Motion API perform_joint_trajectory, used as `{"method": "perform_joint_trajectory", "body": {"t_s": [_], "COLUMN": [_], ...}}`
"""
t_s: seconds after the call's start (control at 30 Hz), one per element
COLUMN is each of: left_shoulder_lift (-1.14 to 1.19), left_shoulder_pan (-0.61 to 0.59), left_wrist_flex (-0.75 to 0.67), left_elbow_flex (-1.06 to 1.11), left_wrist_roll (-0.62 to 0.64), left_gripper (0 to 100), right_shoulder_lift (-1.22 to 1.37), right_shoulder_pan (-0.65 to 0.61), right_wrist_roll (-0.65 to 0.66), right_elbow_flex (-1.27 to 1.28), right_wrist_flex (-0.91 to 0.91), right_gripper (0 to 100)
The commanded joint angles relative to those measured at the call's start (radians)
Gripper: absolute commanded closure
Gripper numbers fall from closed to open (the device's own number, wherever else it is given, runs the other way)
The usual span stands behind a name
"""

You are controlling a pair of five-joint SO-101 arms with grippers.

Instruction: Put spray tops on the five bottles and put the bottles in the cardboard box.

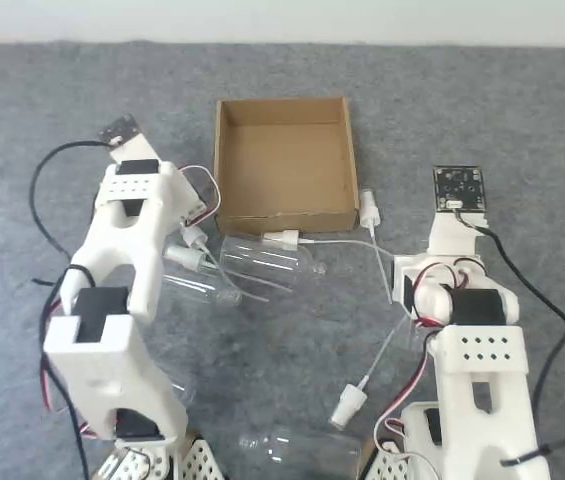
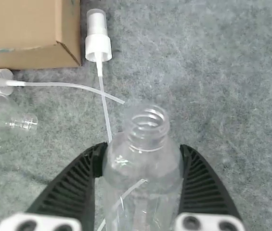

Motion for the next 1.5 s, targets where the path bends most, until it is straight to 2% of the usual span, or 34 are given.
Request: {"method": "perform_joint_trajectory", "body": {"t_s": [0.0, 0.2, 0.4, 0.53, 0.67, 1.07, 1.47], "left_shoulder_lift": [0.003, 0.058, 0.157, 0.201, 0.198, 0.017, -0.221], "left_shoulder_pan": [0.006, 0.008, 0.012, 0.011, 0.012, 0.003, -0.055], "left_wrist_flex": [-0.026, 0.011, 0.126, 0.192, 0.241, 0.348, 0.425], "left_elbow_flex": [-0.050, -0.104, -0.236, -0.320, -0.367, -0.415, -0.414], "left_wrist_roll": [0.008, 0.008, 0.008, 0.006, 0.006, 0.003, -0.117], "left_gripper": [90, 91, 91, 99, 99, 99, 99], "right_shoulder_lift": [-0.028, -0.028, -0.028, -0.028, -0.028, -0.028, -0.038], "right_shoulder_pan": [-0.012, -0.012, -0.013, -0.013, -0.015, -0.016, -0.016], "right_wrist_roll": [0.000, 0.000, 0.000, 0.000, 0.000, 0.000, -0.008], "right_elbow_flex": [-0.015, -0.015, -0.015, -0.015, -0.015, -0.015, -0.015], "right_wrist_flex": [-0.019, -0.018, -0.018, -0.018, -0.018, -0.018, -0.018], "right_gripper": [90.2, 90.2, 90.2, 90.2, 90.2, 90.2, 90.2]}}
